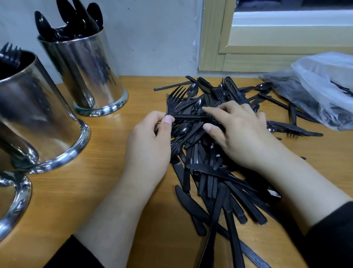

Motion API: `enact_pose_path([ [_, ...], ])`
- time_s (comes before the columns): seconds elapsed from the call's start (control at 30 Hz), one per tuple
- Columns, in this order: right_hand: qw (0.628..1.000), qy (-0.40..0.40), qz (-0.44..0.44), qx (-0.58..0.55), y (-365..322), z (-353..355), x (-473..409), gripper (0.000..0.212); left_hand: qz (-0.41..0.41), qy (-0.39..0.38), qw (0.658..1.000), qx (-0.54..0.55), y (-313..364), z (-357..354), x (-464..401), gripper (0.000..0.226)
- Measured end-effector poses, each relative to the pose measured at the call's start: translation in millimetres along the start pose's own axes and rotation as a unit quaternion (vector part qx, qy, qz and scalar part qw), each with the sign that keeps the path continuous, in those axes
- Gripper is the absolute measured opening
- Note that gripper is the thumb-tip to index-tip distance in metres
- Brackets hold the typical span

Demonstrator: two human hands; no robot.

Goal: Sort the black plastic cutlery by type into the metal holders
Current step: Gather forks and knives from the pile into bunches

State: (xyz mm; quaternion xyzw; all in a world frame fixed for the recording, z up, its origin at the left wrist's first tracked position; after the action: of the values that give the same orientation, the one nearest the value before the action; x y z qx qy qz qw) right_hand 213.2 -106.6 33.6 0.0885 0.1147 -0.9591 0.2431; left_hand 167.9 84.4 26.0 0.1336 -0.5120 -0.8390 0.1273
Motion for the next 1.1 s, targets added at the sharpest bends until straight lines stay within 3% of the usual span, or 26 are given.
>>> enact_pose_path([
  [0.1, 1.000, -0.009, -0.007, 0.013, -1.2, -6.9, -1.0, 0.049, -0.003, 0.006, 1.000, -0.002, 2.1, 1.4, -0.7, 0.025],
  [0.33, 0.995, 0.098, -0.009, -0.033, 2.9, -3.2, 1.9, 0.025, 0.000, -0.005, 1.000, 0.001, 5.9, 2.2, 0.4, 0.025],
  [0.6, 0.972, 0.221, -0.014, -0.083, 19.1, 10.0, 5.9, 0.017, -0.002, 0.000, 1.000, 0.006, 8.7, 1.8, 2.1, 0.026],
  [0.73, 0.946, 0.302, 0.019, -0.116, 15.5, 26.1, 12.1, 0.020, -0.031, 0.055, 0.998, 0.020, 12.4, 14.7, 3.4, 0.022],
  [0.87, 0.938, 0.292, 0.112, -0.146, -8.3, 31.1, 15.6, 0.021, -0.105, 0.132, 0.985, -0.037, 21.1, 31.4, 6.0, 0.023],
  [1.0, 0.924, 0.308, 0.169, -0.151, -29.9, 33.5, 20.0, 0.020, -0.107, -0.018, 0.987, -0.121, 21.5, 14.4, 6.4, 0.028],
  [1.1, 0.910, 0.315, 0.102, -0.250, -27.4, 33.1, 21.9, 0.027, -0.084, -0.074, 0.989, -0.100, 17.7, 8.8, 5.2, 0.026],
])
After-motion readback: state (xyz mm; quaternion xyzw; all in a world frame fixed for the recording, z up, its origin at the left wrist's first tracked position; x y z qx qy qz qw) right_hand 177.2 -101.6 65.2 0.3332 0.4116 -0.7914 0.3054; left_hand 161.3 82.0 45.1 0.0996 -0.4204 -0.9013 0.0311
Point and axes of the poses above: each hand's wrist, its own x-axis away from the middle knuckle, its own z-axis out of the back of the hand, y = z × x, the point moved 5 cm from there along -x, towards the middle knuckle, and after that the axes turned 10 degrees about z, right-handed, at the moved point
